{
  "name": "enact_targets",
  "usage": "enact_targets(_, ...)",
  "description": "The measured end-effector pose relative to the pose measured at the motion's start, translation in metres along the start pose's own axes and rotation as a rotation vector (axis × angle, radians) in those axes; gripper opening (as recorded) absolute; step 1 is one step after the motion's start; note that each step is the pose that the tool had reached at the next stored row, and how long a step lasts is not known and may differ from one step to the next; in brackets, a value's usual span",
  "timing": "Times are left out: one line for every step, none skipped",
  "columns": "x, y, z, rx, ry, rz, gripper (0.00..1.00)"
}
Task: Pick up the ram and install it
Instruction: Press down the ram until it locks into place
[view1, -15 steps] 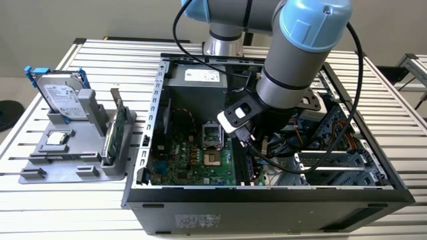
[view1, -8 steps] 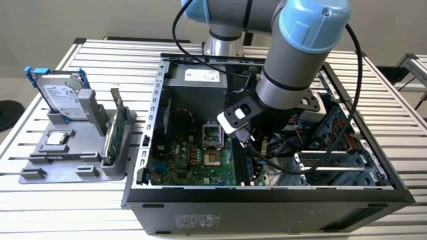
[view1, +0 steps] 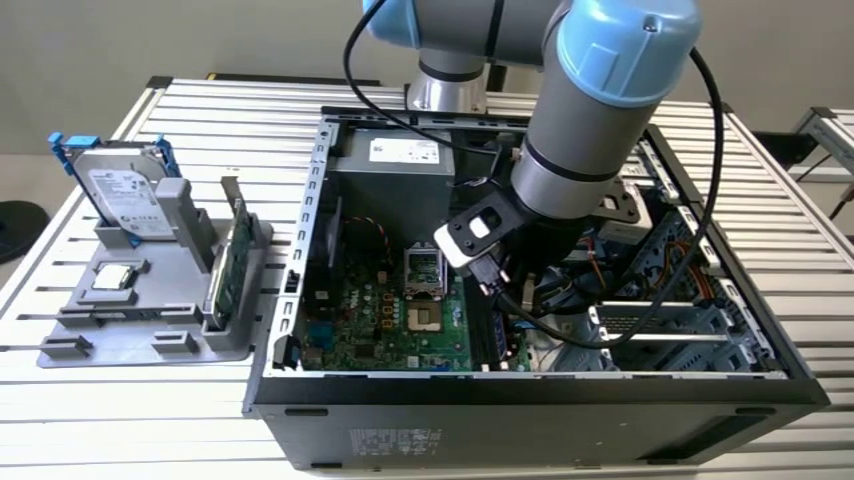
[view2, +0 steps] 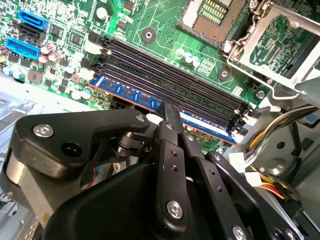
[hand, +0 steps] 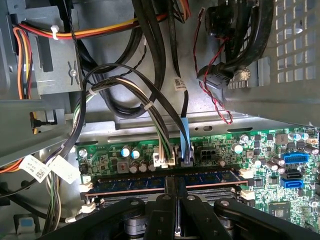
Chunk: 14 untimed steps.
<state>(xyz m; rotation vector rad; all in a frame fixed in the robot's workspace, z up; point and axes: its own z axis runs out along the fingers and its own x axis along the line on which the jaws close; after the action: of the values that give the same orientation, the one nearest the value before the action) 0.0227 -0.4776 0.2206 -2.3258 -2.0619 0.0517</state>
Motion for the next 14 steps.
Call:
enact_targets(0.0001, 0.0000, 0.0010, 0.0001, 0.0004, 0.000, 0.00)
enact_targets(0.0001, 0.0001, 0.0015, 0.0001, 0.0000, 0.000, 0.00)
enact_targets(0.0000, 0.0001, 0.0017, 0.0001, -0.0002, 0.000, 0.00)
enact_targets(0.0000, 0.0001, 0.0018, 0.0001, -0.0003, 0.000, 0.00)
enact_targets(0.0000, 0.0001, 0.0019, 0.0000, -0.0001, 0.000, 0.00)
enact_targets(0.0000, 0.0001, 0.0020, 0.0000, 0.0000, 0.000, 0.00)
enact_targets(0.0000, 0.0001, 0.0021, 0.0000, 0.0001, 0.000, 0.00)
enact_targets(0.0001, 0.0001, 0.0021, 0.0000, 0.0002, 0.000, 0.00)
enact_targets(0.0001, 0.0001, 0.0021, 0.0000, 0.0002, 0.000, 0.00)
enact_targets(0.0001, 0.0001, 0.0021, 0.0000, 0.0003, 0.000, 0.00)
enact_targets(0.0001, 0.0001, 0.0021, 0.0000, 0.0002, 0.000, 0.00)
enact_targets(0.0001, 0.0001, 0.0021, 0.0000, 0.0003, 0.000, 0.00)
enact_targets(0.0001, 0.0001, 0.0021, 0.0000, 0.0002, 0.000, 0.00)
enact_targets(0.0001, 0.0001, 0.0021, 0.0000, 0.0002, 0.000, 0.00)
